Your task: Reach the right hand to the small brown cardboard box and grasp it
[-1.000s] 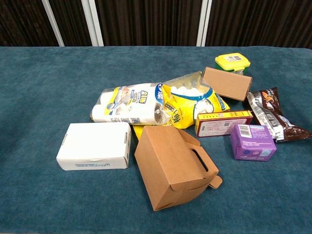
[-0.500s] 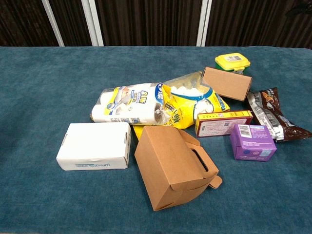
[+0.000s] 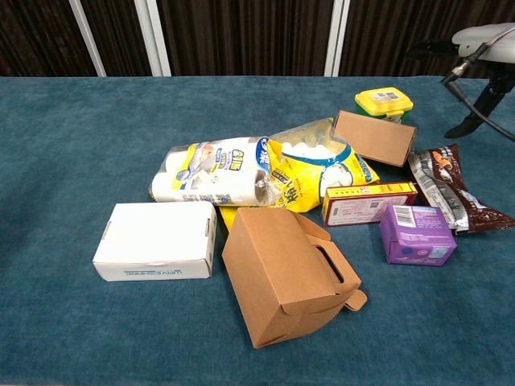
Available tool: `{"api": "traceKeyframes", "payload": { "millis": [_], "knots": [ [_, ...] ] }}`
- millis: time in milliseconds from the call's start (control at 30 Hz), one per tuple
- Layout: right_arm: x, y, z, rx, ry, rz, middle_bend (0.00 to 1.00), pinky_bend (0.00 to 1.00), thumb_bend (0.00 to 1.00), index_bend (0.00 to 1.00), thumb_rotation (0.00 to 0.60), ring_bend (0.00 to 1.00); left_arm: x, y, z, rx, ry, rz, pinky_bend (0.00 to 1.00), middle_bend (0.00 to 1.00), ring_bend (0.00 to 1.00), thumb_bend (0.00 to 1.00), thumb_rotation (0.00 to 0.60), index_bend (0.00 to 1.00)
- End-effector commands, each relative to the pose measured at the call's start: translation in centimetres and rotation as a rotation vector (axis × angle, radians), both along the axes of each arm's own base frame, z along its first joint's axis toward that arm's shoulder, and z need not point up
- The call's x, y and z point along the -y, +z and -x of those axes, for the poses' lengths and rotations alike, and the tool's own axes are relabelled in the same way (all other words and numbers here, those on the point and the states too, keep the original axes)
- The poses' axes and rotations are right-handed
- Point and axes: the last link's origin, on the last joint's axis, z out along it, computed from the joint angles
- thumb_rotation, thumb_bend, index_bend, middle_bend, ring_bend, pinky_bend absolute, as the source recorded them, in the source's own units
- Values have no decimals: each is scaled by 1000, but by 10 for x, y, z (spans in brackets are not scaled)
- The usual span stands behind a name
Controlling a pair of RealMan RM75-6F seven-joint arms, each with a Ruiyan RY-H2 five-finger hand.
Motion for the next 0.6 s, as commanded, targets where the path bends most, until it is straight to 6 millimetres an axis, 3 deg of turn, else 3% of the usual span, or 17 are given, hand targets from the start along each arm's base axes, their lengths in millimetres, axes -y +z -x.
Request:
{"api": "traceKeyframes", "payload": {
  "millis": [33, 433, 600],
  "knots": [
    [9, -15, -7, -18, 2, -11, 90, 185, 44, 16, 600, 58, 0, 1, 0, 2, 0, 0, 16, 0, 37, 465, 600, 0],
    [24, -39, -16, 0, -38, -111, 107, 185, 44, 25, 600, 59, -2, 1, 0, 7, 7, 6, 16, 0, 37, 465, 600, 0],
    [24, -59, -21, 23, -44, -75, 134, 185, 37, 53, 600, 83, -4, 1, 1, 9, 17, 7, 16, 0, 37, 465, 600, 0]
  ]
}}
